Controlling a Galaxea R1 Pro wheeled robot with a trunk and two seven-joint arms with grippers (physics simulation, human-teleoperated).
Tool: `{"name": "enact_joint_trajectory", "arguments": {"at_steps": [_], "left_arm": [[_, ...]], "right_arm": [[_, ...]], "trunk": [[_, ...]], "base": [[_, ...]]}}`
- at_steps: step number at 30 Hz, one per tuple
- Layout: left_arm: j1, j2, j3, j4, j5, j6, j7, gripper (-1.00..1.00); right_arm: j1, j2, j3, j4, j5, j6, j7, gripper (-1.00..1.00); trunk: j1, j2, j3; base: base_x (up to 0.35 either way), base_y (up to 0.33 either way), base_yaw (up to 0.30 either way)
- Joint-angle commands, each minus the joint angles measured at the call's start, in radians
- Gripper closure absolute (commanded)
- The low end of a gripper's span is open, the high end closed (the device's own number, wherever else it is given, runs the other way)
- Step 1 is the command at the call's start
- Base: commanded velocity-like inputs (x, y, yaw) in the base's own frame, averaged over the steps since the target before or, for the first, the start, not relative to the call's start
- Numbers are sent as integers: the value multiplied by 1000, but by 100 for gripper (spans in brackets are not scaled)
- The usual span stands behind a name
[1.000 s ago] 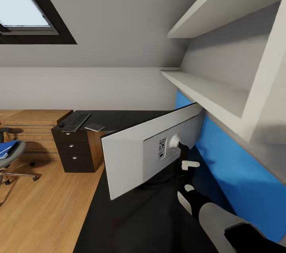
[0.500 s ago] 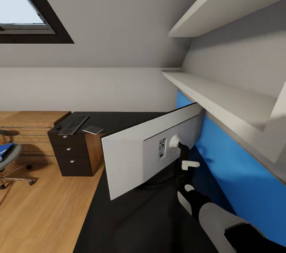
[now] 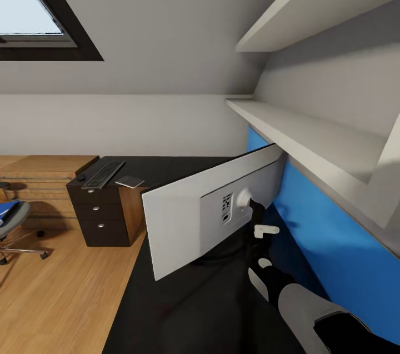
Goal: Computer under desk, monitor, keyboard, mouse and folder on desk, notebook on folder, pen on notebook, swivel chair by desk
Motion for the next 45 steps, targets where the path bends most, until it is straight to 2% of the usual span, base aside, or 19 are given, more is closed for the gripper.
{"name": "enact_joint_trajectory", "arguments": {"at_steps": [1,2,5,6,8,9,10,11,12,14,15,16,17,18,19,20,23,45], "left_arm": [[1,2,-8,-2,6,-2,8,-100],[1,4,-5,-2,12,-2,12,-100],[2,36,38,-10,112,3,16,-100],[2,45,42,-15,131,5,16,-100],[3,93,51,-69,201,44,12,-100],[3,124,54,-132,227,126,10,-100],[3,154,56,-206,246,242,10,-100],[3,188,62,-320,268,436,10,-100],[2,196,66,-358,276,499,11,-100],[2,215,90,-489,322,697,10,-100],[1,218,97,-514,334,730,10,-100],[-10,228,113,-569,361,797,9,-100],[-41,243,130,-578,387,837,6,-100],[-42,243,130,-566,386,825,6,-100],[-44,242,129,-528,384,758,5,-100],[-45,243,129,-464,383,597,4,-100],[-45,243,129,-442,382,527,4,-100],[-45,240,131,-437,384,508,5,-100]], "right_arm": [[-2,0,7,-1,-3,-5,-4,100],[-2,0,7,-1,-3,-5,-3,100],[-2,-1,7,0,-3,-5,-3,100],[-2,-1,7,-1,-3,-5,-3,100],[-2,-1,7,-1,-3,-6,-3,100],[-2,-1,7,-2,-3,-6,-3,100],[-2,-1,7,-2,-3,-6,-3,100],[-2,-1,7,-2,-3,-6,-4,100],[-2,-1,7,-2,-3,-6,-4,100],[-2,-1,7,-2,-3,-6,-4,100],[-2,-1,7,-2,-3,-6,-4,100],[-2,-1,7,-2,-3,-6,-4,100],[-2,-1,7,-2,-2,-7,-4,100],[-2,-1,7,-2,-2,-6,-4,100],[-2,-1,7,-2,-2,-6,-4,100],[-2,-3,7,-2,-2,-5,-4,100],[-2,-3,7,-2,-3,-5,-4,100],[-2,-3,8,-2,-3,-5,-4,100]], "trunk": [[0,-1,-1],[0,-1,-1],[0,-1,-1],[0,-1,-1],[0,-1,-1],[0,-1,-1],[0,-1,-1],[0,-1,-1],[0,-1,-1],[0,-1,-1],[0,-1,-1],[0,-1,-1],[0,-1,-1],[0,-1,-1],[0,-1,-1],[0,-1,-1],[0,-1,-1],[0,-1,-1]], "base": [[0,0,0],[0,0,0],[0,0,0],[0,0,0],[0,0,0],[0,0,0],[0,0,0],[0,0,0],[0,0,0],[0,0,0],[0,0,0],[0,0,0],[0,0,0],[0,0,0],[0,0,0],[0,0,0],[0,0,0],[43,0,0]]}}
